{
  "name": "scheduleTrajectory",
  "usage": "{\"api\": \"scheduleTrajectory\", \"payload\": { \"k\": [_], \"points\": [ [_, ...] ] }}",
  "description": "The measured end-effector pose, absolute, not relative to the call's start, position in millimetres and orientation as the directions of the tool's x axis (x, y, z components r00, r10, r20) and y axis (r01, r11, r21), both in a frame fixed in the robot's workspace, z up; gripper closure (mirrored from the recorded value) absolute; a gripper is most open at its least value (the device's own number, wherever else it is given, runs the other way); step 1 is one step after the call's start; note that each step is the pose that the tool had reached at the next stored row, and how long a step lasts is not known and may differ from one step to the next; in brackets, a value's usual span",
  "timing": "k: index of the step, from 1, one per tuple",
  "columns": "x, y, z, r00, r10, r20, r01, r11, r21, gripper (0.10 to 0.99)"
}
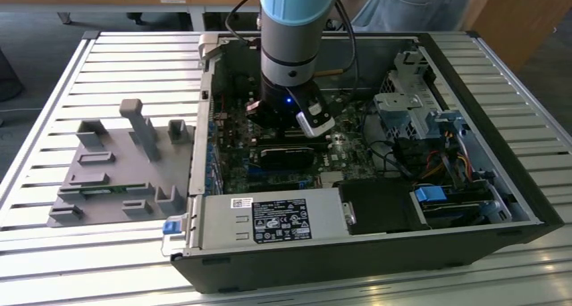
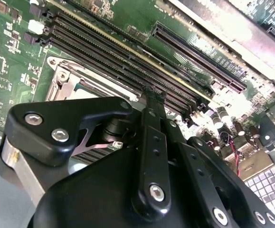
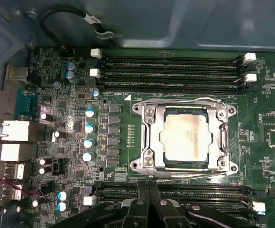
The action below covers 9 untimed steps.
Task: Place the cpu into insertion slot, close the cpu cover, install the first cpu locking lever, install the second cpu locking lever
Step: 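Install the second cpu locking lever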
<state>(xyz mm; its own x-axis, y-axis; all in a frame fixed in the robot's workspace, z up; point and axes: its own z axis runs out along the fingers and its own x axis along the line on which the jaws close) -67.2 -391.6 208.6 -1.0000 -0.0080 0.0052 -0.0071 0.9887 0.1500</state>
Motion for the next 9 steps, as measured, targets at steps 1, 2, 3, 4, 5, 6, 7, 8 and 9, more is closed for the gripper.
{"api": "scheduleTrajectory", "payload": {
  "k": [1, 2, 3, 4, 5, 6, 7, 8, 9],
  "points": [
    [-67.2, -391.6, 208.6, -1.0, -0.008, 0.005, -0.007, 0.989, 0.15, 0.98],
    [-67.3, -391.6, 208.6, -1.0, -0.008, 0.005, -0.007, 0.989, 0.151, 0.98],
    [-67.3, -391.7, 208.6, -1.0, -0.008, 0.005, -0.007, 0.988, 0.155, 0.98],
    [-67.5, -391.7, 208.4, -1.0, -0.008, 0.005, -0.007, 0.987, 0.161, 0.98],
    [-67.5, -391.6, 208.1, -1.0, -0.008, 0.005, -0.007, 0.986, 0.164, 0.98],
    [-67.5, -391.6, 207.5, -1.0, -0.008, 0.005, -0.007, 0.985, 0.17, 0.98],
    [-67.6, -391.6, 206.7, -1.0, -0.008, 0.005, -0.007, 0.985, 0.175, 0.98],
    [-67.7, -391.6, 205.8, -1.0, -0.008, 0.005, -0.007, 0.984, 0.179, 0.98],
    [-67.9, -391.5, 204.7, -1.0, -0.008, 0.005, -0.007, 0.983, 0.183, 0.98]
  ]
}}
